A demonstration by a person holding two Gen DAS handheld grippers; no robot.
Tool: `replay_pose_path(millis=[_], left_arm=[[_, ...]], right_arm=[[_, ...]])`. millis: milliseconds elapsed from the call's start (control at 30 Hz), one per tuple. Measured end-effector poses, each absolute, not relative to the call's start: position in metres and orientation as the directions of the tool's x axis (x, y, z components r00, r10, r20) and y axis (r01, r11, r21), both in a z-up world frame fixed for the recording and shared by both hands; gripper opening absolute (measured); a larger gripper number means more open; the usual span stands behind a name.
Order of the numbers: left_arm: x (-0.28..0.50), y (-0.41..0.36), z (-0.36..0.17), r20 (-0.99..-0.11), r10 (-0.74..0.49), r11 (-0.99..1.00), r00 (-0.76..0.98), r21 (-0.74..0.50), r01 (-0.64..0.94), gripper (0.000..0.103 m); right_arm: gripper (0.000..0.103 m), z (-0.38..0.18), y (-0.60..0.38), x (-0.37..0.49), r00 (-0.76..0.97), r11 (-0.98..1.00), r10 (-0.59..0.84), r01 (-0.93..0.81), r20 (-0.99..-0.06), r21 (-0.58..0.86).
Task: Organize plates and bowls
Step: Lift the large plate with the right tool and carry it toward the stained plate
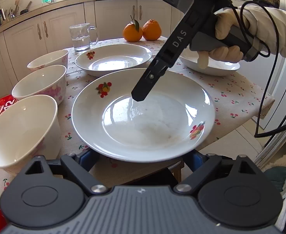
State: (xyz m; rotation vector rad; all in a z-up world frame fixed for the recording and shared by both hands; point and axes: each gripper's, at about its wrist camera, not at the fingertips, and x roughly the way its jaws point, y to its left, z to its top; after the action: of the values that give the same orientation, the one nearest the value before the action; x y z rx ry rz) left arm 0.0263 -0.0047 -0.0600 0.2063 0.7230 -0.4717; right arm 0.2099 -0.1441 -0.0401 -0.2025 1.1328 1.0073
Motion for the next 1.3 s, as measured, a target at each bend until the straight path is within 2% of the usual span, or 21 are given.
replay_pose_path(millis=[400,867,1300], left_arm=[[0.027,-0.006,-0.057,-0.683,-0.343,0.866,0.645,0.035,0.498,0.087],[0.032,-0.019,-0.045,-0.686,-0.360,0.833,0.633,0.069,0.548,0.087],[0.059,-0.050,-0.030,-0.699,-0.429,0.769,0.572,0.050,0.637,0.087]], right_arm=[[0.085,-0.039,-0.146,0.204,0.075,0.581,0.550,-0.750,-0.832,0.316],[0.085,-0.028,-0.166,0.197,0.125,0.607,0.570,-0.730,-0.812,0.314],[0.085,-0.010,-0.211,0.196,0.213,0.672,0.562,-0.681,-0.799,0.291]])
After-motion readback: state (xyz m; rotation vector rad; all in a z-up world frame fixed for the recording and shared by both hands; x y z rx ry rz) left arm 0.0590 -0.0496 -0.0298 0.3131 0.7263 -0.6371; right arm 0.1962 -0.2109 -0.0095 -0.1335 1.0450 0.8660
